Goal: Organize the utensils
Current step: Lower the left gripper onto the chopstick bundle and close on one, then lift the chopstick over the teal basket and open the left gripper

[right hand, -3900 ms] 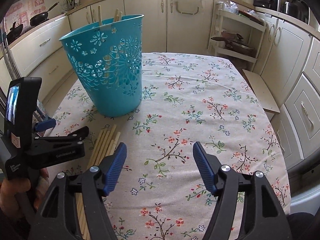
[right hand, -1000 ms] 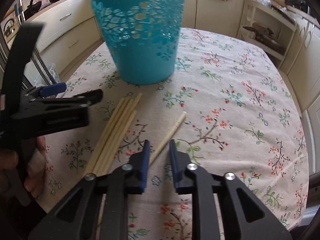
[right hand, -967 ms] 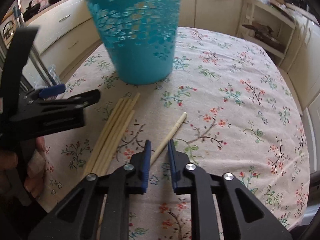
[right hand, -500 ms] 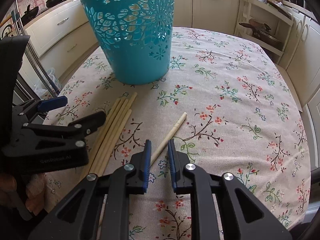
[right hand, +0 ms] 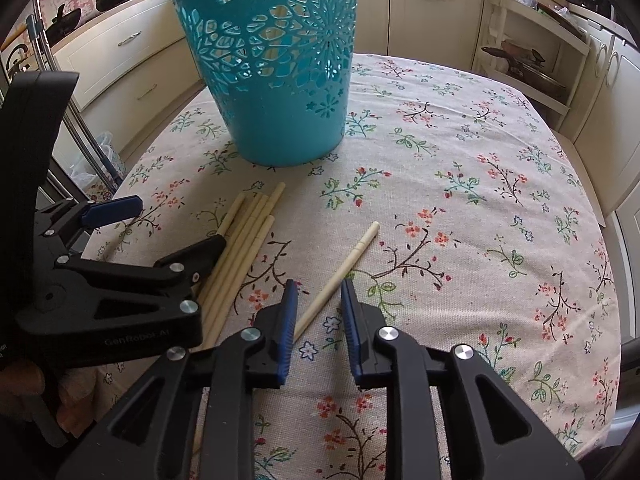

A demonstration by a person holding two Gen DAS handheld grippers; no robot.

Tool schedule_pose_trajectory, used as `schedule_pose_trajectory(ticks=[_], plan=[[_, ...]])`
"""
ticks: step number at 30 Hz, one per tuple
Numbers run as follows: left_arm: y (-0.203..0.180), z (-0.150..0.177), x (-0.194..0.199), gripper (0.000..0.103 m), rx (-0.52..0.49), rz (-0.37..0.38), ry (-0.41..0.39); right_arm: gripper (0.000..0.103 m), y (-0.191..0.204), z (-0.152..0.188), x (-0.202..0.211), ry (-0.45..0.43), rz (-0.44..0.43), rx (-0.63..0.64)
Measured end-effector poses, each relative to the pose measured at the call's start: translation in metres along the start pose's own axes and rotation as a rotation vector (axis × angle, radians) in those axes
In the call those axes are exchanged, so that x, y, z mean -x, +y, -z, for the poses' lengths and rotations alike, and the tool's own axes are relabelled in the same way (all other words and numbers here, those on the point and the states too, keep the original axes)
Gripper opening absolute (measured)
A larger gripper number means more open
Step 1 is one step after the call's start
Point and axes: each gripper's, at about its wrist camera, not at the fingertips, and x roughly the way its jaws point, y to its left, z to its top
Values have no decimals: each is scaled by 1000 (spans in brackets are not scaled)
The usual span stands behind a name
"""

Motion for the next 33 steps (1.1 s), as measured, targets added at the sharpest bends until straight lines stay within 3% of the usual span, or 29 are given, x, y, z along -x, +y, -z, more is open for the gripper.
schedule_pose_trajectory(ticks=[4,7,8,9,10,16,21,28,33], plan=[[1,-2,3,72,-2,6,-18,23,0,0,0,-1,0,-1],[-2,-5,6,41,-9,26,-26,23,-1,0,0,-3,-2,-6],[-3,-7,7,24,-9,39,-22,24,-1,0,-1,-5,0,-8],[-2,-8,7,13,-8,54,-14,24,-1,0,-1,-6,0,-10],[-1,-10,7,10,-3,77,4,24,-2,0,-1,-8,-2,-12],[15,-17,12,5,63,190,105,28,-2,-2,-2,-12,-3,-9],[24,-27,65,5,70,274,31,28,-4,-3,-3,-12,-9,-17],[34,-92,176,5,79,339,-271,32,-4,-4,-3,-11,-14,-17],[29,-141,211,5,109,267,-507,34,-3,-4,-3,-13,-16,-17]])
